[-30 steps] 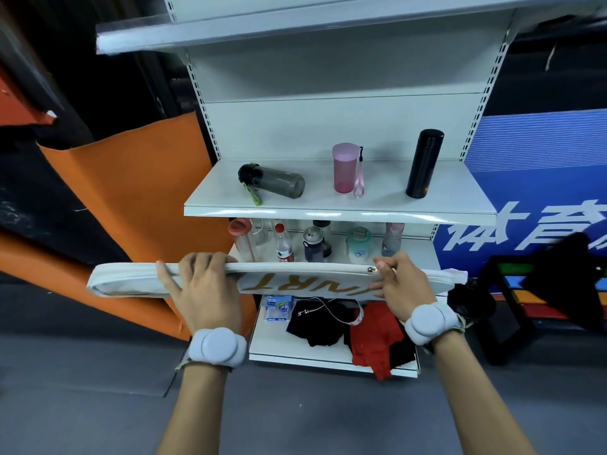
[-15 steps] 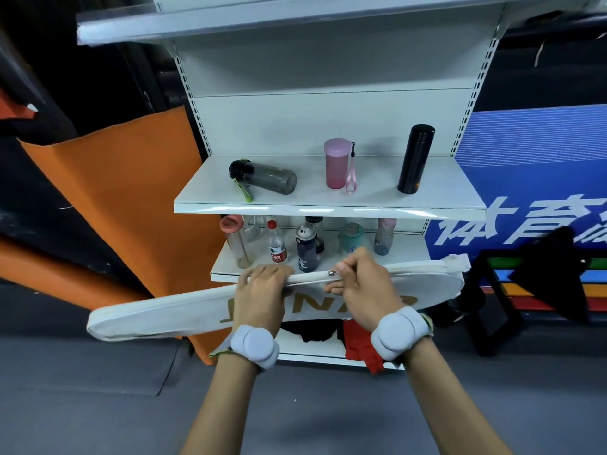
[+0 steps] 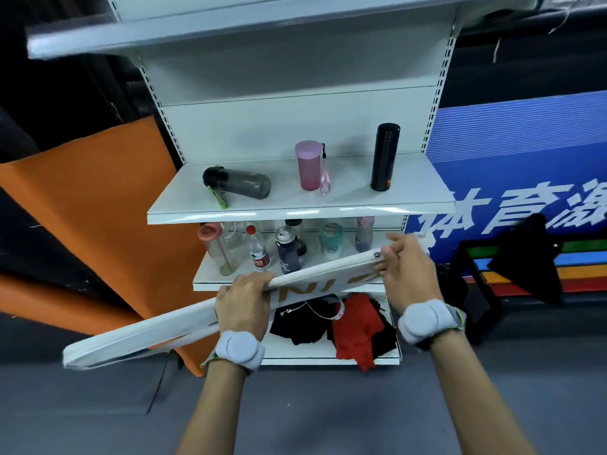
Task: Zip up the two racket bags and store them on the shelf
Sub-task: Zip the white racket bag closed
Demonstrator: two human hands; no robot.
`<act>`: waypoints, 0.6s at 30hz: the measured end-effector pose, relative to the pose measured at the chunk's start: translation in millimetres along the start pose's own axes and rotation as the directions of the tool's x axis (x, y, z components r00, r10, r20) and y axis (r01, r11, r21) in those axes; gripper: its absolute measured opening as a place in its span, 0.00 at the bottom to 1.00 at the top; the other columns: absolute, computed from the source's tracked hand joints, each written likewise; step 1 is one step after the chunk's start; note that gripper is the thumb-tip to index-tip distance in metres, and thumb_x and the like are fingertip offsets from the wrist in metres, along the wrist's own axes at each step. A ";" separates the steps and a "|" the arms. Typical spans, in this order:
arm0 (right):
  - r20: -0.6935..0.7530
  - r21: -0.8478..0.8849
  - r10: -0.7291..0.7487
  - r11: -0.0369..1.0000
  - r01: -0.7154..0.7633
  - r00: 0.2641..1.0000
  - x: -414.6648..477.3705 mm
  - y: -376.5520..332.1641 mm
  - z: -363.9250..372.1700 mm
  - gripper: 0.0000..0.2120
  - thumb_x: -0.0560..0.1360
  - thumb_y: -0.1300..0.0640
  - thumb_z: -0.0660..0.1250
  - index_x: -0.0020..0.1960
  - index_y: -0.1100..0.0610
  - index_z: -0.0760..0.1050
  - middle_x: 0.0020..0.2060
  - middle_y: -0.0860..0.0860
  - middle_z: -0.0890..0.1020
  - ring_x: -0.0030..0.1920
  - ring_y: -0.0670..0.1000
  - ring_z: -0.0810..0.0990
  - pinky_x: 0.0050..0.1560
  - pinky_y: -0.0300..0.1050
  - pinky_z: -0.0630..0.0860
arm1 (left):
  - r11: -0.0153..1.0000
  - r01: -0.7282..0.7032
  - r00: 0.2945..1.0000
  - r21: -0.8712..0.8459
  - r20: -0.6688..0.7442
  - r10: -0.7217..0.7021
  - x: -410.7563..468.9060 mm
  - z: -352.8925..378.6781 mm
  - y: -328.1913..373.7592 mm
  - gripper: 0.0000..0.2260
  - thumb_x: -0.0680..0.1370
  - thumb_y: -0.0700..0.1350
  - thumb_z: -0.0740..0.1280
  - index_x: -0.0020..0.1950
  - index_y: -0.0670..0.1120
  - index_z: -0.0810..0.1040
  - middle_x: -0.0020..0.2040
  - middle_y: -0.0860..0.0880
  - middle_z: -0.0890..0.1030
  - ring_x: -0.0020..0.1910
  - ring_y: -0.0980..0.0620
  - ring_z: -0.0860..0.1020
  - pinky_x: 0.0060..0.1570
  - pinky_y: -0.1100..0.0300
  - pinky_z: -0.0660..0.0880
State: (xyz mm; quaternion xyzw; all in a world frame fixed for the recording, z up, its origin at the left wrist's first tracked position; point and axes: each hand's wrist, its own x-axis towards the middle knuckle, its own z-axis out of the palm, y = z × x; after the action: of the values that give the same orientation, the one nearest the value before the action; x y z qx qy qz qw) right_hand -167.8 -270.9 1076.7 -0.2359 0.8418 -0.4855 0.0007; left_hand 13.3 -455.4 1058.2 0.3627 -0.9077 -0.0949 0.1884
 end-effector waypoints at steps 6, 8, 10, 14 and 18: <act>-0.163 -0.050 0.073 0.995 -0.082 0.984 13.3 32.8 -39.6 0.04 0.80 0.61 0.62 0.46 0.59 0.71 0.63 0.57 0.75 0.62 0.59 0.76 0.63 0.50 0.72 | 1.000 0.011 0.999 -0.019 -0.030 -0.012 4.3 5.5 16.5 0.19 0.72 0.34 0.69 0.57 0.54 0.84 0.51 0.48 0.85 0.54 0.42 0.80 0.54 0.49 0.71; -0.218 -0.063 0.092 0.992 -0.109 0.972 15.7 41.9 -50.5 0.07 0.80 0.60 0.62 0.43 0.60 0.72 0.63 0.58 0.75 0.64 0.57 0.74 0.60 0.43 0.67 | 0.999 0.009 0.999 -0.031 -0.049 -0.011 4.2 7.8 22.6 0.19 0.71 0.33 0.69 0.56 0.53 0.84 0.50 0.48 0.85 0.52 0.41 0.80 0.52 0.49 0.71; -0.235 -0.064 0.118 0.988 -0.137 0.965 18.4 51.0 -60.9 0.08 0.80 0.60 0.63 0.42 0.60 0.73 0.61 0.58 0.75 0.64 0.57 0.74 0.58 0.41 0.65 | 0.999 0.003 0.997 -0.051 -0.071 -0.007 3.9 11.7 30.6 0.19 0.70 0.32 0.70 0.55 0.53 0.85 0.49 0.48 0.86 0.52 0.42 0.80 0.53 0.48 0.71; -0.270 -0.055 0.196 0.974 -0.219 0.943 21.3 72.0 -73.1 0.07 0.80 0.60 0.63 0.46 0.63 0.72 0.55 0.61 0.78 0.57 0.61 0.75 0.56 0.50 0.68 | 0.997 -0.034 0.993 -0.068 -0.115 0.026 2.0 21.4 57.2 0.17 0.70 0.33 0.72 0.51 0.53 0.86 0.46 0.49 0.86 0.48 0.42 0.81 0.51 0.48 0.72; -0.221 -0.071 0.363 0.920 -0.386 0.905 22.2 90.9 -89.3 0.09 0.80 0.59 0.62 0.54 0.66 0.73 0.55 0.64 0.77 0.56 0.64 0.75 0.55 0.52 0.70 | 0.998 -0.047 0.994 -0.047 -0.097 0.042 2.3 32.5 83.4 0.18 0.69 0.34 0.73 0.50 0.55 0.86 0.44 0.50 0.86 0.47 0.43 0.81 0.50 0.51 0.71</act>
State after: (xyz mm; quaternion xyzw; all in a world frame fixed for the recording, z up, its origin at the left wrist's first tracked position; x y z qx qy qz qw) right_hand -244.1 -168.8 1054.7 -0.0182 0.8930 -0.4496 -0.0054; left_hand -53.5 -395.9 1055.0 0.3417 -0.9028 -0.0955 0.2429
